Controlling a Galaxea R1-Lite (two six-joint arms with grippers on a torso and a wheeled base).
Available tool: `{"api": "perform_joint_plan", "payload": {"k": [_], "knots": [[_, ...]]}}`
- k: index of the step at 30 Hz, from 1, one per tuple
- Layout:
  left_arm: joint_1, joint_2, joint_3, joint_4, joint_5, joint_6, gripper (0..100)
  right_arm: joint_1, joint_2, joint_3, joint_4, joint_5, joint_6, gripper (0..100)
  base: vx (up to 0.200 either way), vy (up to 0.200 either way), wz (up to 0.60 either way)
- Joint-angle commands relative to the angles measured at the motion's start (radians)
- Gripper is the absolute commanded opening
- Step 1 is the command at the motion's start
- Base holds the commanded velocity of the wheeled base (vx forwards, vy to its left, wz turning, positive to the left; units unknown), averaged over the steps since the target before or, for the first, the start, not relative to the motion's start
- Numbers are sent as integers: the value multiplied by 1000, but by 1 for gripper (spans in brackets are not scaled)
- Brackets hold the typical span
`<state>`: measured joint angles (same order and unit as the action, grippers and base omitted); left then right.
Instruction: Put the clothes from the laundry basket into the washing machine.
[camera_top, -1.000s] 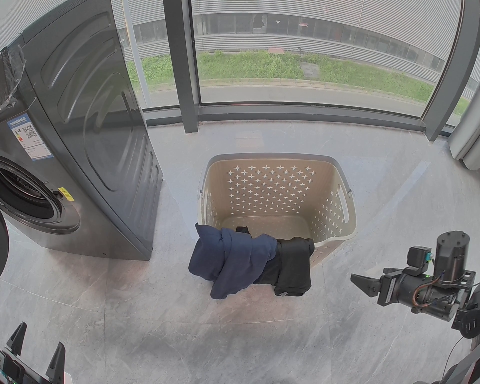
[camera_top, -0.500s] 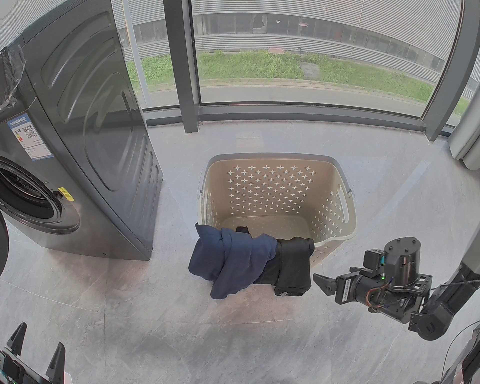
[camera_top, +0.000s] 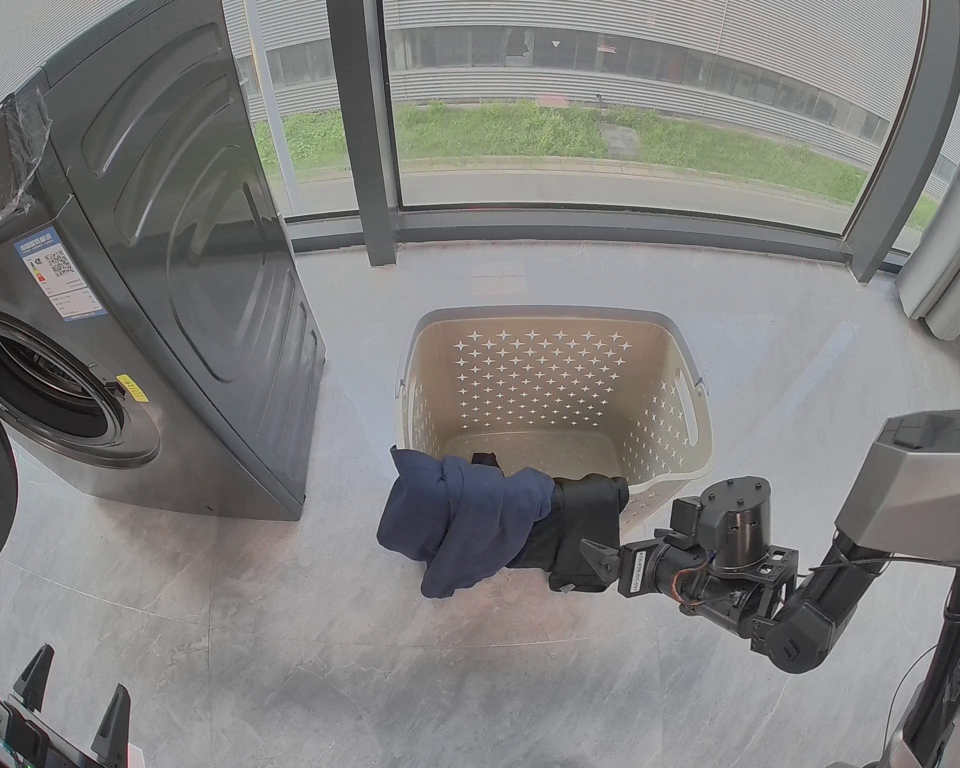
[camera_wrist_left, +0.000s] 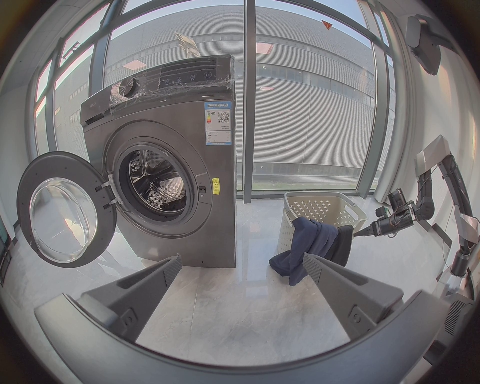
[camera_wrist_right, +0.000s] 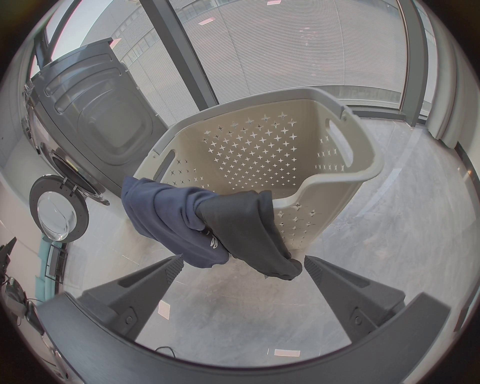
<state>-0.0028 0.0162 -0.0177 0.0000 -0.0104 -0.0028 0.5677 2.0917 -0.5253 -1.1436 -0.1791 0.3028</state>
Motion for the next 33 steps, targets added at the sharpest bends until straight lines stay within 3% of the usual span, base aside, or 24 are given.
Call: {"api": "perform_joint_plan", "payload": {"k": [1,7,14,33], "knots": [[0,-10,18,0,1,0,100,3,85,-47,-19,0,-1,100,0,0,0],[0,-10,16,0,0,0,100,1,123,-99,-24,0,-2,100,0,0,0],[0,-10,16,0,0,0,100,5,126,-55,-24,0,-4,100,171,0,0],[0,-10,16,0,0,0,100,15,220,-124,-97,1,-8,100,0,0,0]]}}
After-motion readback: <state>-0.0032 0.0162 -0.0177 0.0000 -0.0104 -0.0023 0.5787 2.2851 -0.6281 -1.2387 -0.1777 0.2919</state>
